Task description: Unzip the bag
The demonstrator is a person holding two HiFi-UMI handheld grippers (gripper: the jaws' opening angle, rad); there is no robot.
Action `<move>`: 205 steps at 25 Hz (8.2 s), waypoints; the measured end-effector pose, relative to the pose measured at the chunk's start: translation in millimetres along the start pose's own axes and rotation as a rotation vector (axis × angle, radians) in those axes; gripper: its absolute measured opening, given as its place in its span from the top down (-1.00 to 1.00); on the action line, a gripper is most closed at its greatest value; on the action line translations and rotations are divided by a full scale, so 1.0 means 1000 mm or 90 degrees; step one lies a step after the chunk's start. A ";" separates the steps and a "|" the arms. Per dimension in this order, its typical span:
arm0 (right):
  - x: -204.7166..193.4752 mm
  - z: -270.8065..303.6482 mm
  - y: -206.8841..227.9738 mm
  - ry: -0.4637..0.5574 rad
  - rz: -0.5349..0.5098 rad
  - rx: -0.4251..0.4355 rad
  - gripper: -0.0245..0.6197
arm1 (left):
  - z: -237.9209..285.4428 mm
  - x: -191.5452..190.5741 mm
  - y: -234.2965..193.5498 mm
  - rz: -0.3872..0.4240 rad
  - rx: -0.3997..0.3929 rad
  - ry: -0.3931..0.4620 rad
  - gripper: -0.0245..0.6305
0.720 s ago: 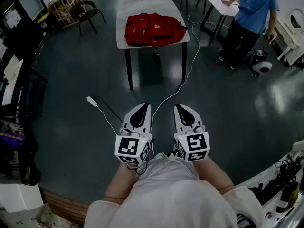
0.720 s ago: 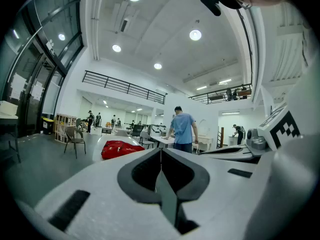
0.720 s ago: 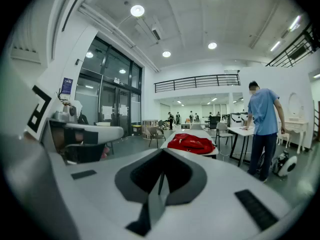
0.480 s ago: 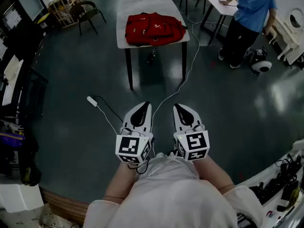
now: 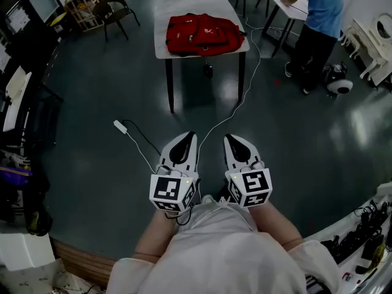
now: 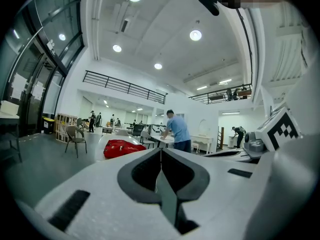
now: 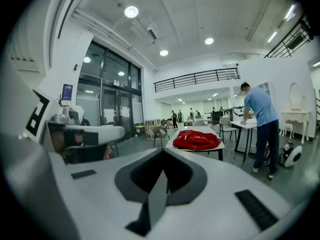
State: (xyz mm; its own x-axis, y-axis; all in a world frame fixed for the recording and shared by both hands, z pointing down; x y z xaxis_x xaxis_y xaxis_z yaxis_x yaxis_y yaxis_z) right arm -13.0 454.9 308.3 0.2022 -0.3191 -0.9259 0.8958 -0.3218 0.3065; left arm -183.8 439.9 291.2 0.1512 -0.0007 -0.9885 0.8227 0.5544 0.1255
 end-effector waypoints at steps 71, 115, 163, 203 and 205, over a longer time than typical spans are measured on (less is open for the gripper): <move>-0.054 0.596 0.269 -0.395 0.096 -0.074 0.54 | 0.559 -0.249 -0.293 -0.079 -0.130 -0.281 0.86; -0.061 0.592 0.365 -0.540 0.011 -0.042 0.81 | 0.576 -0.276 -0.292 -0.062 -0.076 -0.391 0.86; 0.007 0.561 0.473 -0.578 -0.058 -0.096 0.66 | 0.588 -0.266 -0.275 -0.043 0.078 -0.533 0.86; 0.287 0.550 0.321 0.013 -0.070 0.017 0.84 | 0.614 0.083 -0.272 0.130 0.021 0.092 0.86; 0.288 0.548 0.319 0.014 -0.074 0.020 0.84 | 0.612 0.085 -0.272 0.127 0.024 0.098 0.86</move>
State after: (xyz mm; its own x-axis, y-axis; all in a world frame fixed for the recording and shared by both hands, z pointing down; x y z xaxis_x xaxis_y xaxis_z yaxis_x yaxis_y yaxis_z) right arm 113.8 -228.1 260.3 0.1068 -0.2593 -0.9599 0.9008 -0.3834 0.2038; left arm -59.0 -220.4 224.8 0.2293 0.2336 -0.9449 0.8054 0.4996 0.3190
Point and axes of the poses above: the fingertips, and each gripper's own axes: z forward along the fingers, y to its right, x out of its top, the point moved 8 cm from there along -z, backward along the fingers, and after that the axes turned 13 degrees about z, right-handed, at the moved point
